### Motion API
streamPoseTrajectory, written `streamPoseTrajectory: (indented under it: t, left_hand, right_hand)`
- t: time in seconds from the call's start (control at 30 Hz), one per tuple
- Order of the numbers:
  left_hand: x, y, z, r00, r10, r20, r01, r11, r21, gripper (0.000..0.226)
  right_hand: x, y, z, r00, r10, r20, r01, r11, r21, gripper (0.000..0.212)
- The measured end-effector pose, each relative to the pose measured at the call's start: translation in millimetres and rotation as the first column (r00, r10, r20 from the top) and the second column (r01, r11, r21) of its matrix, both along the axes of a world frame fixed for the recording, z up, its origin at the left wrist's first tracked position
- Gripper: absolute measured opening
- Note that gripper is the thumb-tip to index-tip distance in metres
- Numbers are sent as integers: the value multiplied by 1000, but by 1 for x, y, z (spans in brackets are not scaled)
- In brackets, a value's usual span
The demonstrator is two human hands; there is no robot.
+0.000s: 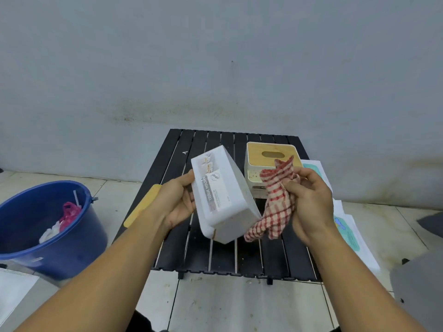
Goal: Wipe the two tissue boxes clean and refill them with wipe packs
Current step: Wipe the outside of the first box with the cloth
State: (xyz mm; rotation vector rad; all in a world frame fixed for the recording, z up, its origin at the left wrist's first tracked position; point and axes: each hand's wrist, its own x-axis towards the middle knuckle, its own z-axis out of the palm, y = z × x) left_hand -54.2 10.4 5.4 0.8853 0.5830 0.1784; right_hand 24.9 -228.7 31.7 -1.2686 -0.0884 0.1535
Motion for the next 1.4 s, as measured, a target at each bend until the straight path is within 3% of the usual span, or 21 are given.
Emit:
streamPoseTrajectory:
  t: [0.13,0.2,0.27,0.37,0.5,0.57,0.67,0.73,0.87,0.97,1.23,1.3,1.4]
  left_hand:
    - [4,-6,-14,993,-59,-101,55,998,-38,31]
    - [4,-10,-15,985,-58,-163,58,998,-9,29]
    - [4,-13,-15,973,-72,-218,83,995,46,34]
    - [4,-14,-18,966,-46,-256,70,994,87,50]
    - [0,-16,-15,987,25,-158,-9,995,102,50]
    - [3,-18,-12,994,19,-107,-5,992,124,63]
    - [7,-17,-13,998,-13,-60,29,963,266,50]
    - [9,-15,-13,1000,-15,-24,22,939,343,37]
    - [9,-15,-10,999,-35,-18,39,932,361,29]
    - [9,-15,-12,1000,-13,-11,16,932,363,28]
    - [12,-18,-19,998,-58,-24,63,922,381,35]
    - [14,-16,-21,998,-59,-30,66,922,382,40]
    - [19,-15,-24,996,-80,-45,91,916,390,38]
  right_hand:
    - [-9,7,5,997,77,-4,-73,965,252,25]
    - [-15,16,1,990,144,8,-141,951,276,24]
    - [-23,25,-8,980,193,50,-199,965,171,22]
    - [-36,37,-22,954,216,210,-191,973,-133,20]
    - [-41,49,-42,844,310,438,-63,868,-492,40]
    - [-38,51,-47,826,395,401,-128,826,-550,47]
    - [-32,47,-47,847,483,221,-308,786,-536,52]
    - [-26,43,-47,880,464,99,-343,767,-542,59]
    - [-13,43,-53,922,385,-29,-331,750,-572,51]
    - [-12,50,-43,915,401,-41,-354,751,-557,52]
    - [-14,76,-21,813,525,250,-308,753,-582,51]
    - [-11,72,-26,846,480,232,-279,769,-575,45]
    - [-2,56,-45,933,353,76,-246,776,-580,43]
